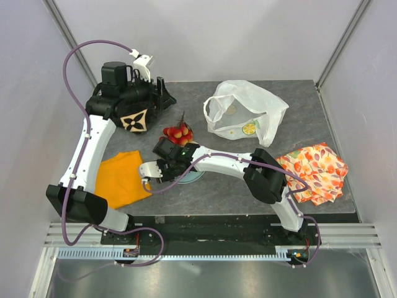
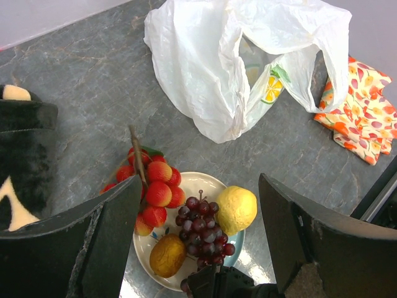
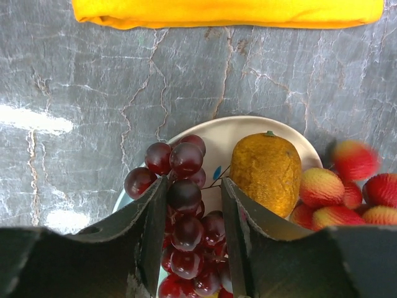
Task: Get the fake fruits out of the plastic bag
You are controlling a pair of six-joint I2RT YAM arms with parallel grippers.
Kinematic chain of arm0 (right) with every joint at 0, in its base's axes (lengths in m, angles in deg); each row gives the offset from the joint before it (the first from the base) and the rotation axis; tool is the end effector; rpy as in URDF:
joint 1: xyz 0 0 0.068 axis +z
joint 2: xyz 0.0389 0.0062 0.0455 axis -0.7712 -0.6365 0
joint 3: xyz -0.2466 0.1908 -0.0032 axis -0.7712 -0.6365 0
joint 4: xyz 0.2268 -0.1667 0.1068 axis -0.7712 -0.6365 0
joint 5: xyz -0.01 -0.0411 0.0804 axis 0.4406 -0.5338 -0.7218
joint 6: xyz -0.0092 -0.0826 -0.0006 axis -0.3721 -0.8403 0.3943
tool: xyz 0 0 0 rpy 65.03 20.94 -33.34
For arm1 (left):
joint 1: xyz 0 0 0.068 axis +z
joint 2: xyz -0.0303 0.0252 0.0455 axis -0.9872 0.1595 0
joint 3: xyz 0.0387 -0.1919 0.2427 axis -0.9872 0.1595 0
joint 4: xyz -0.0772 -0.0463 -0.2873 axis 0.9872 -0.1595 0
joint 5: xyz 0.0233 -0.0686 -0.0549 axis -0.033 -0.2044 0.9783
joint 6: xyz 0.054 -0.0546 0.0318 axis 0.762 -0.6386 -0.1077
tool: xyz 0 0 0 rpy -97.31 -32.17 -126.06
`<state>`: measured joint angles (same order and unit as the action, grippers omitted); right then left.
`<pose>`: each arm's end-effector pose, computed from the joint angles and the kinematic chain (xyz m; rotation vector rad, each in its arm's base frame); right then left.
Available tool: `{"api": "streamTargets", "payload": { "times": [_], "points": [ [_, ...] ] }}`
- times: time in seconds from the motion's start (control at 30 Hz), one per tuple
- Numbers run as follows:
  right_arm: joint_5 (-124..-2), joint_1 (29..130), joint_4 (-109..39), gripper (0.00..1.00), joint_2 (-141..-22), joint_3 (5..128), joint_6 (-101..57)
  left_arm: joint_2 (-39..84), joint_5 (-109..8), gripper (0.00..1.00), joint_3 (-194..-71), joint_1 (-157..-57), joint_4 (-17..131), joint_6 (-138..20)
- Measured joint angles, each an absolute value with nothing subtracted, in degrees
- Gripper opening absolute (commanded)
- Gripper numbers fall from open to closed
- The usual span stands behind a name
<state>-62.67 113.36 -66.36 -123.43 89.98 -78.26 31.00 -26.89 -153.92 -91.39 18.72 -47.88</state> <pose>0.2436 0.4966 0.1868 -2.1504 1.3819 0.2560 0.3687 -0.1077 0.4630 0.5249 1.9543 -0.6836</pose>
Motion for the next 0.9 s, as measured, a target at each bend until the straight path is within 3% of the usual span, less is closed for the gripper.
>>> {"api": "streamTargets", "payload": {
  "times": [0.23,0.47,0.9],
  "points": [
    [-62.58,113.36,-66.36,0.53,-123.4,90.0,-76.4,31.0,-27.15,0.83,-153.92,-91.21,18.72,-47.86],
    [-64.53,110.91,-66.69,0.67,-121.79,92.88,-67.77,31.0,-32.22,0.83,-155.19,-88.42,18.69,-48.23],
    [-72.68,87.52,-63.28,0.7,-112.74,99.81,-43.31,35.68,-31.46,0.86,-152.02,-85.42,18.78,-48.21]
  ]
}}
